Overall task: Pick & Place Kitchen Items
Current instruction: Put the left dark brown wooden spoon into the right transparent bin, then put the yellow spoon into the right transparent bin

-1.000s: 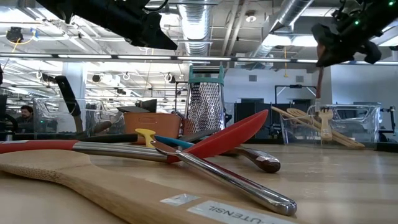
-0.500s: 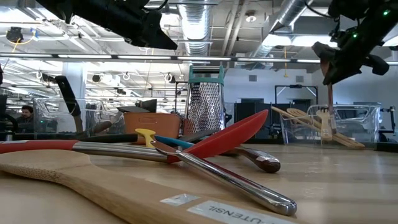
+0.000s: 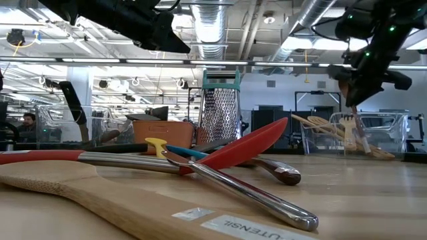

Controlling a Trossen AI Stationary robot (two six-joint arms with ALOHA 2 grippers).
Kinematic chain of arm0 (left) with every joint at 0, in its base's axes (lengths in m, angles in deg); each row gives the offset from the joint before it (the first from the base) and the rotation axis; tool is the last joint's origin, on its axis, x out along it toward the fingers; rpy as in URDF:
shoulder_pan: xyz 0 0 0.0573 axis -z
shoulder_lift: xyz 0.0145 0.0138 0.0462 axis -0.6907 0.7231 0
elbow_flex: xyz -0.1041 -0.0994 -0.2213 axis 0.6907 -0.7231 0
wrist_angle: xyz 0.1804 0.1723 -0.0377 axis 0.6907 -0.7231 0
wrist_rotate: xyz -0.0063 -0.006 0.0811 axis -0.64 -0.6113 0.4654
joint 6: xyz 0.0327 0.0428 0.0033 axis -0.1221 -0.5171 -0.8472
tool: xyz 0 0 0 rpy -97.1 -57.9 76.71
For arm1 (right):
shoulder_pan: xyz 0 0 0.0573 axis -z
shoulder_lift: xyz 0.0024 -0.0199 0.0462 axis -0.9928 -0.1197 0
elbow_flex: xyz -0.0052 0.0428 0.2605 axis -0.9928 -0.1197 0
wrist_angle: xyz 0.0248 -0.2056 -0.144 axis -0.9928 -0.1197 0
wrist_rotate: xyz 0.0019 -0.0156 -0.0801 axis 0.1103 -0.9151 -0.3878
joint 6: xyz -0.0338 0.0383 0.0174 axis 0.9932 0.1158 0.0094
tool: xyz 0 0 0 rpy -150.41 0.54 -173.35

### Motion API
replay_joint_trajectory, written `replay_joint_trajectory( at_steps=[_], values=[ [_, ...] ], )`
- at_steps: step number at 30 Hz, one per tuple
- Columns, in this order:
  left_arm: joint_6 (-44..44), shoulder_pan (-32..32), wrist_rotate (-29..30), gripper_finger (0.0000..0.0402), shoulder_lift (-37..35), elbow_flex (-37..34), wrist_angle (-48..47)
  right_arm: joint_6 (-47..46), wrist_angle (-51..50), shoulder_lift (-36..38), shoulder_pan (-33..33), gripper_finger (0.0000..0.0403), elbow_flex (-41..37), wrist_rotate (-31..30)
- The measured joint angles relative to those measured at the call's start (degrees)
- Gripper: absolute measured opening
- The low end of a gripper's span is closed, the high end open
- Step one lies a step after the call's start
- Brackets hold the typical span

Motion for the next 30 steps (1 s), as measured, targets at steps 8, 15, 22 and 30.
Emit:
replay_joint_trajectory(
  at_steps=[8,15,22,30],
  values=[
    [0.0,0.01,-0.04,0.0108,0.0,0.0,-0.02,1.42,0.24,-3.1,4.2,0.0061,0.0,-0.13],
    [0.0,-0.01,-0.28,0.0108,0.0,0.0,-0.02,8.33,3.48,-4.3,6.62,0.0089,0.0,-0.36],
    [0.0,-0.01,-0.24,0.0108,0.0,0.0,-0.04,14.49,4.64,-3.13,6.45,0.0056,4.56,7.61],
    [0.0,-0.01,-0.21,0.0108,0.0,0.0,-0.04,18.46,9.4,1.09,-2.05,0.001,7.96,14.52]
  ],
)
